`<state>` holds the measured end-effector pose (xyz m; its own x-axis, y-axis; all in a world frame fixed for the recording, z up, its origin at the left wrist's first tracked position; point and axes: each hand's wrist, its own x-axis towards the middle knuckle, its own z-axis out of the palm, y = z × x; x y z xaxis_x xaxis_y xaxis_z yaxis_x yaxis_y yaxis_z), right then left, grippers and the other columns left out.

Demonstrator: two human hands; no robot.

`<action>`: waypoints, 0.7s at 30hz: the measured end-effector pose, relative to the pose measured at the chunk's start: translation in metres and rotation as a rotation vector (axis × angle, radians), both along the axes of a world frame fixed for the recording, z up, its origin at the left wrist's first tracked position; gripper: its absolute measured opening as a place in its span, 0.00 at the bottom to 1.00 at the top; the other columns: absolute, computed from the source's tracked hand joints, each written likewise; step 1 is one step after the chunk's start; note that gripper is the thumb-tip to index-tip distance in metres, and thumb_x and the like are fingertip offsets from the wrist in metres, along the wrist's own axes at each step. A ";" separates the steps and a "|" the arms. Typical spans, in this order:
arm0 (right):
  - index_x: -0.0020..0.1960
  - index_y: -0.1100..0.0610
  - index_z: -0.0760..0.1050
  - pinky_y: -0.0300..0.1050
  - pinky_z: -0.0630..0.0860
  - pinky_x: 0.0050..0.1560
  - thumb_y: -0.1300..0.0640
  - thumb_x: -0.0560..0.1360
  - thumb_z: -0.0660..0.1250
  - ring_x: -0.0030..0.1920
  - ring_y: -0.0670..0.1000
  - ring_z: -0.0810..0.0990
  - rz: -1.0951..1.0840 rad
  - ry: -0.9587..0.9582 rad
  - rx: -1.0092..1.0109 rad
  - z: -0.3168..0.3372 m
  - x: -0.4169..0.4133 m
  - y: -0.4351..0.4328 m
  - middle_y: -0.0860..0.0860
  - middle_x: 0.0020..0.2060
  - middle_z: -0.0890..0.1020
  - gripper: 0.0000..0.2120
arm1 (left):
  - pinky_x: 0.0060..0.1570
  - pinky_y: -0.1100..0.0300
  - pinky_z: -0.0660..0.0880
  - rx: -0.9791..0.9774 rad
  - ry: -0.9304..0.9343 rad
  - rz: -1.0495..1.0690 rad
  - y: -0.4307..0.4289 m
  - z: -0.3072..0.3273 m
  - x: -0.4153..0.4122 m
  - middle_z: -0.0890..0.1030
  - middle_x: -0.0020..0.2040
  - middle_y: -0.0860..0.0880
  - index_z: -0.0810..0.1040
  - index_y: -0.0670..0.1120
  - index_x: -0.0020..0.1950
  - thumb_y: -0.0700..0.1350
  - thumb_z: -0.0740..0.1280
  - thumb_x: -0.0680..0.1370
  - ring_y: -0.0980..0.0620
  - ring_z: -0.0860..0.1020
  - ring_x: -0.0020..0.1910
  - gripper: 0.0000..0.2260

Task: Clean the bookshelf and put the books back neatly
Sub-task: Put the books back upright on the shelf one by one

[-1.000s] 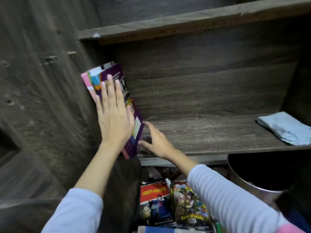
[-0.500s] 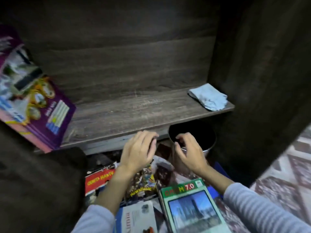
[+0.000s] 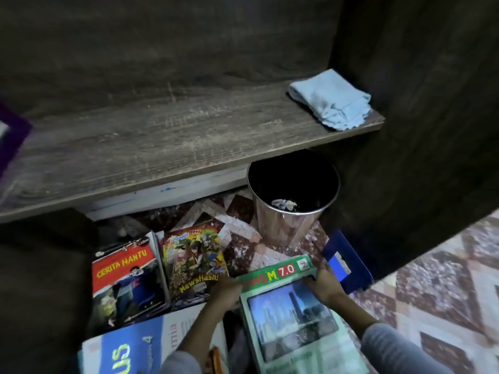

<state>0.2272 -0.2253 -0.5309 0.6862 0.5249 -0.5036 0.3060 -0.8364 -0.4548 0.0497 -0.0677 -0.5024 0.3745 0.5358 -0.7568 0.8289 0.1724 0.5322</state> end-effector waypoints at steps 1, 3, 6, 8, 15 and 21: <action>0.74 0.62 0.56 0.46 0.66 0.63 0.53 0.77 0.65 0.66 0.61 0.69 -0.050 0.063 -0.016 -0.009 0.001 -0.002 0.63 0.67 0.66 0.30 | 0.36 0.56 0.72 -0.048 -0.004 0.050 -0.004 -0.021 0.002 0.78 0.42 0.43 0.78 0.45 0.48 0.47 0.66 0.75 0.46 0.77 0.40 0.07; 0.72 0.63 0.59 0.45 0.66 0.60 0.52 0.76 0.66 0.65 0.60 0.70 -0.106 0.128 -0.064 -0.021 0.002 -0.006 0.63 0.66 0.68 0.31 | 0.43 0.58 0.71 -0.112 0.006 0.068 -0.013 -0.043 0.004 0.80 0.51 0.43 0.75 0.47 0.61 0.51 0.63 0.69 0.44 0.78 0.48 0.21; 0.65 0.64 0.66 0.44 0.68 0.54 0.50 0.75 0.68 0.61 0.58 0.73 -0.131 0.172 -0.089 -0.036 0.002 -0.008 0.61 0.62 0.73 0.26 | 0.35 0.61 0.66 -0.105 0.049 0.103 -0.019 -0.047 0.007 0.77 0.58 0.36 0.71 0.42 0.67 0.45 0.61 0.73 0.46 0.74 0.40 0.22; 0.63 0.64 0.67 0.41 0.66 0.48 0.52 0.74 0.69 0.58 0.57 0.74 -0.151 0.197 -0.072 -0.042 0.000 -0.007 0.61 0.59 0.75 0.24 | 0.30 0.61 0.66 -0.099 0.043 0.167 -0.022 -0.043 0.009 0.76 0.57 0.38 0.67 0.41 0.70 0.43 0.61 0.78 0.50 0.72 0.36 0.20; 0.55 0.62 0.73 0.52 0.77 0.51 0.59 0.70 0.71 0.52 0.60 0.79 -0.282 0.184 -0.014 -0.052 0.004 -0.007 0.62 0.52 0.80 0.15 | 0.47 0.47 0.70 -0.060 0.027 0.325 -0.043 -0.047 0.021 0.71 0.64 0.30 0.68 0.36 0.68 0.37 0.59 0.80 0.38 0.75 0.56 0.16; 0.53 0.61 0.73 0.43 0.71 0.43 0.59 0.71 0.68 0.50 0.58 0.79 -0.341 0.100 -0.039 -0.047 -0.007 0.000 0.59 0.51 0.79 0.12 | 0.37 0.58 0.65 -0.079 -0.020 0.458 -0.043 -0.038 0.013 0.79 0.52 0.31 0.78 0.33 0.55 0.39 0.68 0.72 0.38 0.79 0.48 0.14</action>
<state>0.2199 -0.2251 -0.5778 0.7649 0.2537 -0.5921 -0.0379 -0.8999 -0.4345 0.0631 -0.1111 -0.5407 0.1275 0.5899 -0.7973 0.6479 0.5591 0.5173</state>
